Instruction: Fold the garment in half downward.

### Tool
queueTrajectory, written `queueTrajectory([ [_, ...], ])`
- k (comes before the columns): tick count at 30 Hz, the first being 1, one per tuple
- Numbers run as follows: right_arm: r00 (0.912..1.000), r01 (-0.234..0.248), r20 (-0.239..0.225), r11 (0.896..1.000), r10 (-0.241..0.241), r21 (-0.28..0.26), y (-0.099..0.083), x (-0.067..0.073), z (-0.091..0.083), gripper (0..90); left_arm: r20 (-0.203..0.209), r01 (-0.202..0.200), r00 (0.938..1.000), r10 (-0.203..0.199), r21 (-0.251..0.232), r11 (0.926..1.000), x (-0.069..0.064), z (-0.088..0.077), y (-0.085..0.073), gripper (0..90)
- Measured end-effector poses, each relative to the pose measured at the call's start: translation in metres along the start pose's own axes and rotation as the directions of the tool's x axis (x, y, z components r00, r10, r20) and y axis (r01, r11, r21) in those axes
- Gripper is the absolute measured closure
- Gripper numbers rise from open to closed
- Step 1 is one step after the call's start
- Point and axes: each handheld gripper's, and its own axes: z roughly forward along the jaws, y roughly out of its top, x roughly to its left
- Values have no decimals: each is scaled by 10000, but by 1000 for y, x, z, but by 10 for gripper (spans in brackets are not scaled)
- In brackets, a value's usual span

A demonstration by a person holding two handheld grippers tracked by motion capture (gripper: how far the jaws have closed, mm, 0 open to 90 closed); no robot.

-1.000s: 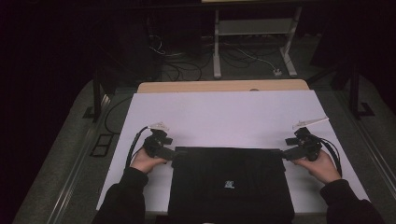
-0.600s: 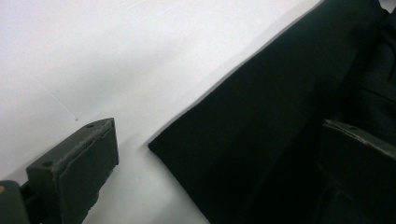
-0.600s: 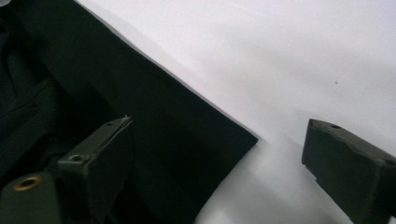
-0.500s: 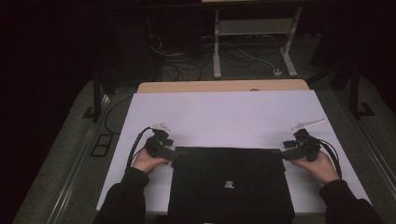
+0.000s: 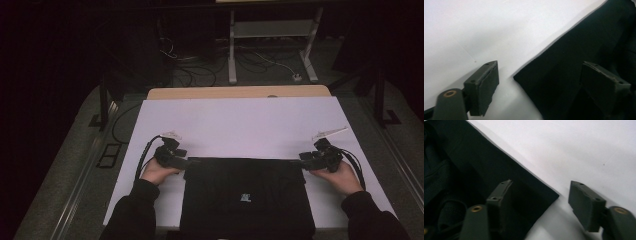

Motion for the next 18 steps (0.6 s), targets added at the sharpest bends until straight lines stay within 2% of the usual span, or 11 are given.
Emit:
queueTrajectory([
  [4,10000,16,52,10000,-16,-56,0,0,1,446,-217,-78,9997,76,-90,9999,1,0,0,259],
  [6,9999,-4,106,10000,4,-63,0,0,1,480,-181,-273,9995,272,-55,9996,0,0,0,331],
  [9,9998,-35,170,10000,37,-70,1,1,2,542,-194,-305,9993,305,-5,9995,-2,1,0,422],
  [12,9998,-3,207,10000,3,-10,1,2,3,659,-506,-541,9972,551,199,9983,-5,2,1,593],
  [14,9995,-135,283,9999,133,38,1,1,3,765,-326,-367,9988,376,253,9990,-5,3,1,703],
  [15,9991,-316,302,9995,313,94,1,-1,3,816,-351,-420,9984,434,404,9983,-6,3,1,743],
  [16,9986,-494,211,9987,492,116,0,-2,3,840,-345,-391,9986,409,510,9979,-6,3,2,804],
  [18,9979,-619,182,9980,616,151,1,-2,3,857,-332,-169,9993,189,576,9982,-7,3,3,834],
])
